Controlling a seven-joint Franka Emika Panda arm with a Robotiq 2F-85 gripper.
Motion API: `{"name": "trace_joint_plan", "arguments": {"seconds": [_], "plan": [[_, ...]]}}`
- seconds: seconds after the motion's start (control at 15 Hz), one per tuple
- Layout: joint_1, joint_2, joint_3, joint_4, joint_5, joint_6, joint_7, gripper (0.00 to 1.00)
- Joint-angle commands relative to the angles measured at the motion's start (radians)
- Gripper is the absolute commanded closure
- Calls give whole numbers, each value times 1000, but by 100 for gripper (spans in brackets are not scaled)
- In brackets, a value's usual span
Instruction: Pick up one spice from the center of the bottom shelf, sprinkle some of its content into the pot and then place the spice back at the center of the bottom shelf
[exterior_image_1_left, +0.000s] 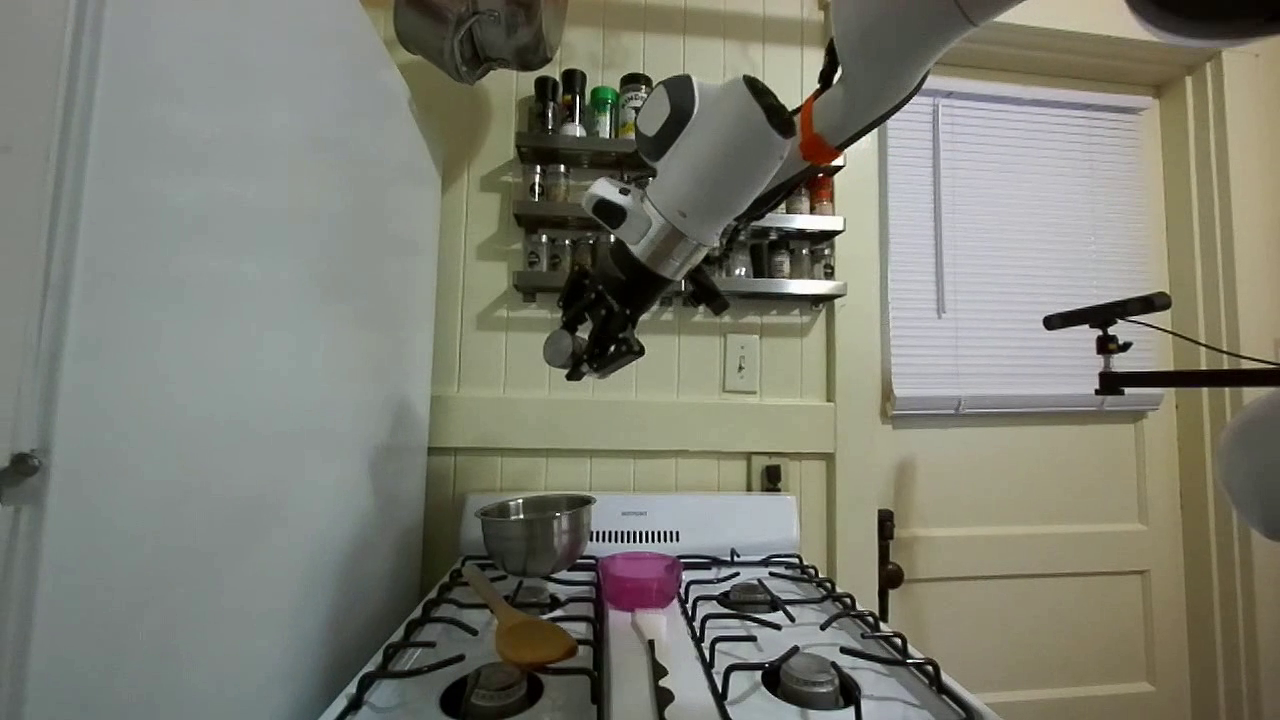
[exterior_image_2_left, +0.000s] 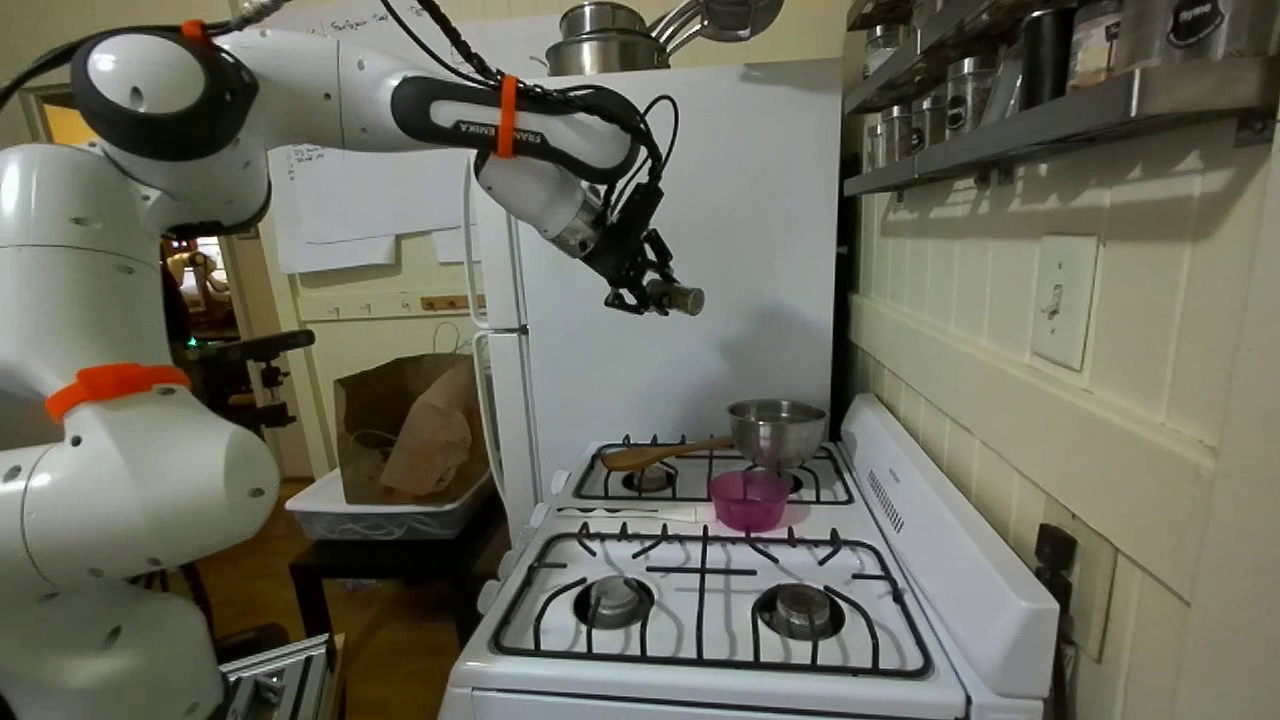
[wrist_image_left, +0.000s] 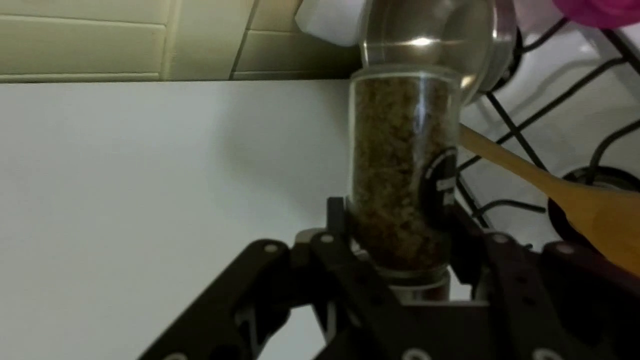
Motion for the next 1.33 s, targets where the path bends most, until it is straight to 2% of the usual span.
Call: {"name": "trace_joint_plan", "arguments": {"seconds": [0.0,0.07,0.13,0.47,0.53,0.67,0.73,0.8,0.87,1.27], "plan": [[-167,-210,-31,143,214,82,-231,76],[-210,-256,-48,170,275,94,-292,76],[-272,-238,20,223,171,69,-230,76],[-420,-399,3,368,165,109,-271,76],[-342,-352,-83,232,350,76,-404,51],[-375,-401,-84,271,349,93,-402,51],[-400,-360,9,312,190,66,-297,51],[-401,-369,9,318,190,68,-297,51],[-401,-374,9,323,190,69,-297,76],[-411,-463,-13,364,129,75,-349,76]]}}
